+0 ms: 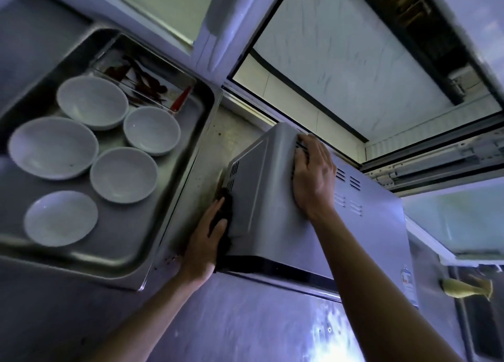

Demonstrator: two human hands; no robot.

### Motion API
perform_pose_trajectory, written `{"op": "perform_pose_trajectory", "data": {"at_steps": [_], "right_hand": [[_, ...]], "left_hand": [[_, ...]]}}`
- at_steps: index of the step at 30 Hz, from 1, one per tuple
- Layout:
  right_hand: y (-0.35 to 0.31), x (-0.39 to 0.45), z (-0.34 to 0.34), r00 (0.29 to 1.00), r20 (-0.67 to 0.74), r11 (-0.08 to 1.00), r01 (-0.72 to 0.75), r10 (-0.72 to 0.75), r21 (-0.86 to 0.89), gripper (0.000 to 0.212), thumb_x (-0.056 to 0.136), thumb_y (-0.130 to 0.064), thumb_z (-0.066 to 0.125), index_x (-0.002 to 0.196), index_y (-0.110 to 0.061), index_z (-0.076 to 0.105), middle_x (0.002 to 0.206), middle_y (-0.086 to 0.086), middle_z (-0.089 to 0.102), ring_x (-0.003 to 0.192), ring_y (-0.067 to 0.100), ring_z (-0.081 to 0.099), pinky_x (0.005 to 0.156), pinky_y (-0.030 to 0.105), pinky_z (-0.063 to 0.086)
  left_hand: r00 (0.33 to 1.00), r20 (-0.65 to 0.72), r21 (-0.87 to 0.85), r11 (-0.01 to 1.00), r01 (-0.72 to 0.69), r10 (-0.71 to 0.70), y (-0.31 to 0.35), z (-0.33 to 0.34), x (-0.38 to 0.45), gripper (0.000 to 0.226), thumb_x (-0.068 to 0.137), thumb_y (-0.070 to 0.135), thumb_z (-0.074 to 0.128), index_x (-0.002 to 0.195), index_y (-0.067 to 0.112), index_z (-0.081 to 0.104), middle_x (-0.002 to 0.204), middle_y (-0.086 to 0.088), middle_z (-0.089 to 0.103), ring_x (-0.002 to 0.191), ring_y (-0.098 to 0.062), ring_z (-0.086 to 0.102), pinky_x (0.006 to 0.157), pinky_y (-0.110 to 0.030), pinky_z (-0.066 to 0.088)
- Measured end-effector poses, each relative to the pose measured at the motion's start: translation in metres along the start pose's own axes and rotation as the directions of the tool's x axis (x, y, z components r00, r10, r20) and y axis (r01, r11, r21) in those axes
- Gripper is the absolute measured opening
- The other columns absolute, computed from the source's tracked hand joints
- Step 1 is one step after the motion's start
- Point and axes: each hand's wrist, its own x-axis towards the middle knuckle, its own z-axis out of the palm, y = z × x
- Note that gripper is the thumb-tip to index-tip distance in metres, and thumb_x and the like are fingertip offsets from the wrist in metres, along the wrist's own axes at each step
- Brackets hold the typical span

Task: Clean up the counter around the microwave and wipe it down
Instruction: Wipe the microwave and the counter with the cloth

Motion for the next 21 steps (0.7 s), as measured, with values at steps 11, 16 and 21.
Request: {"op": "perform_pose_trajectory", "data": {"at_steps": [11,16,21], "right_hand": [[-0.001,-0.002,-0.001,1.0,-0.013,1.0,-0.013,0.013,0.008,0.038,0.1,-0.032,0.041,0.134,-0.026,0.057,0.149,-0.004,0.05,0.14,0.015,0.039,0.117,0.046,0.031],[0.001,0.0,0.0,1.0,-0.009,1.0,-0.011,0.011,0.007,0.04,0.101,-0.036,0.038,0.134,-0.027,0.056,0.148,-0.003,0.051,0.14,0.016,0.04,0.115,0.049,0.032],[0.002,0.001,0.0,1.0,-0.006,1.0,-0.008,0.008,-0.009,0.04,0.102,-0.035,0.036,0.136,-0.027,0.055,0.15,-0.003,0.049,0.141,0.015,0.038,0.117,0.047,0.03]], "left_hand": [[0.988,-0.024,0.011,0.988,-0.152,0.153,0.074,0.025,-0.056,0.053,0.095,0.043,0.049,0.147,0.034,0.045,0.155,0.018,0.041,0.147,-0.011,0.031,0.12,-0.051,0.026],[0.959,0.076,0.207,0.936,-0.284,0.274,0.116,0.042,-0.045,0.05,0.099,0.046,0.044,0.148,0.04,0.042,0.161,0.014,0.03,0.15,-0.007,0.024,0.12,-0.045,0.028],[0.962,0.03,0.317,0.91,-0.267,0.272,0.131,0.055,-0.002,0.05,0.1,0.042,0.047,0.149,0.034,0.043,0.158,0.008,0.036,0.144,-0.003,0.031,0.116,-0.031,0.031]]}}
